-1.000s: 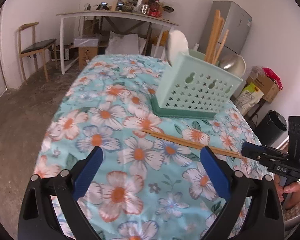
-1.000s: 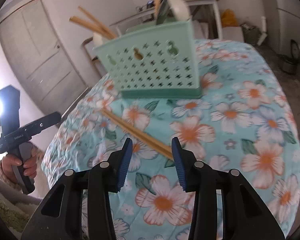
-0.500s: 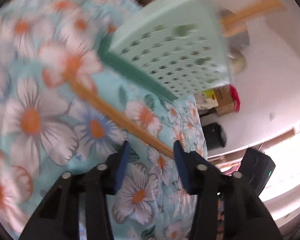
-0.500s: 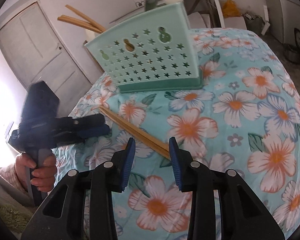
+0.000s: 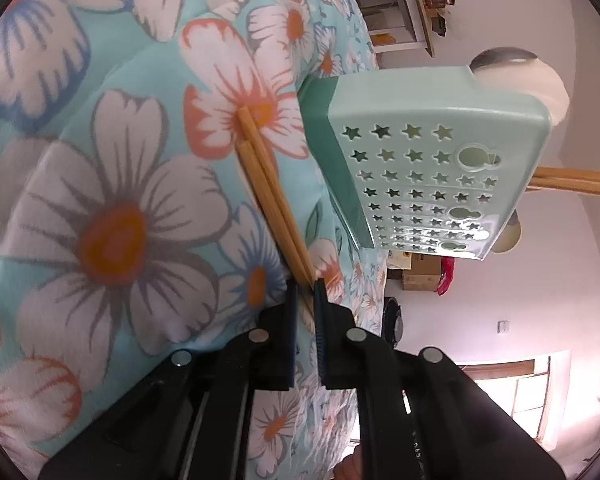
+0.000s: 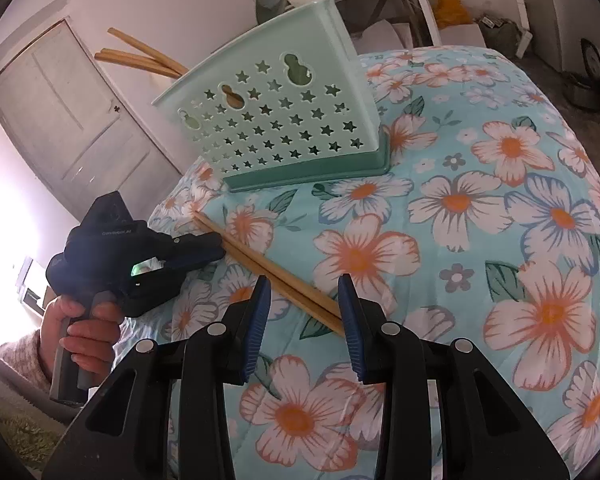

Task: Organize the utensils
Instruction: 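Grasp the remaining chopstick with the left tool and lift it, then grasp a chopstick with the right tool while the left tool holds its chopstick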

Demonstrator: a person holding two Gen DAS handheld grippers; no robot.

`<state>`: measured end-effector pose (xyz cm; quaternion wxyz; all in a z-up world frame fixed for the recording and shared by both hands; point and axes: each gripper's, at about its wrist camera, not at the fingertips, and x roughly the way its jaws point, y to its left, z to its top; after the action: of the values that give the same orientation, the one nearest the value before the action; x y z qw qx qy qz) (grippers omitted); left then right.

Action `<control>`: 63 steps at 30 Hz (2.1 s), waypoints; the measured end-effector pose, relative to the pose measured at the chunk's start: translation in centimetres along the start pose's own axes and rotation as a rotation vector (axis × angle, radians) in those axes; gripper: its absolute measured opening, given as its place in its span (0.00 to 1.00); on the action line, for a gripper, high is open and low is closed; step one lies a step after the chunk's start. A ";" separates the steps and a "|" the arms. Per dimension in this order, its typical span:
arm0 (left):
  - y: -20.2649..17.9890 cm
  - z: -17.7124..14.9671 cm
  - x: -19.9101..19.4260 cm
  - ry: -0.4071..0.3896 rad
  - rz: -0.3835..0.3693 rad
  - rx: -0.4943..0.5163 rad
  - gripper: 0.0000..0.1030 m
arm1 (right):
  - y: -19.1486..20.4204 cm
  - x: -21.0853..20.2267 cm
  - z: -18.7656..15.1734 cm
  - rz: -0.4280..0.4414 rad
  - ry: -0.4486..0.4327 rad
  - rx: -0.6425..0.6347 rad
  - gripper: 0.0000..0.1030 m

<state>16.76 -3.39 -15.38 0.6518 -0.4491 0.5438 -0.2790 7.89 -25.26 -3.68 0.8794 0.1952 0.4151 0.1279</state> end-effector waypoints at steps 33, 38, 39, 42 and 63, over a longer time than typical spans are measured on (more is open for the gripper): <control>3.7 -0.3 -2.5 -0.107 -0.052 -0.388 0.09 | 1.6 -4.8 -1.9 -0.008 -0.078 -0.010 0.34; 3.2 -1.0 -3.0 -0.126 -0.045 -0.362 0.06 | 2.0 -5.9 -2.7 -0.016 -0.095 -0.003 0.34; 3.2 -1.2 -3.1 -0.124 -0.044 -0.360 0.06 | 2.0 -6.2 -2.8 -0.018 -0.096 -0.001 0.34; 3.1 -2.1 -3.7 -0.103 -0.044 -0.357 0.06 | 2.1 -6.5 -3.0 -0.013 -0.095 0.007 0.34; 5.3 -3.8 -11.8 -0.118 0.044 -0.140 0.08 | 11.4 2.5 1.7 0.033 0.091 -0.424 0.34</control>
<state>9.49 7.95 -14.71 0.6559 -0.4969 0.5323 -0.1988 10.11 -14.49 0.73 0.8788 0.0065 0.4151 0.2354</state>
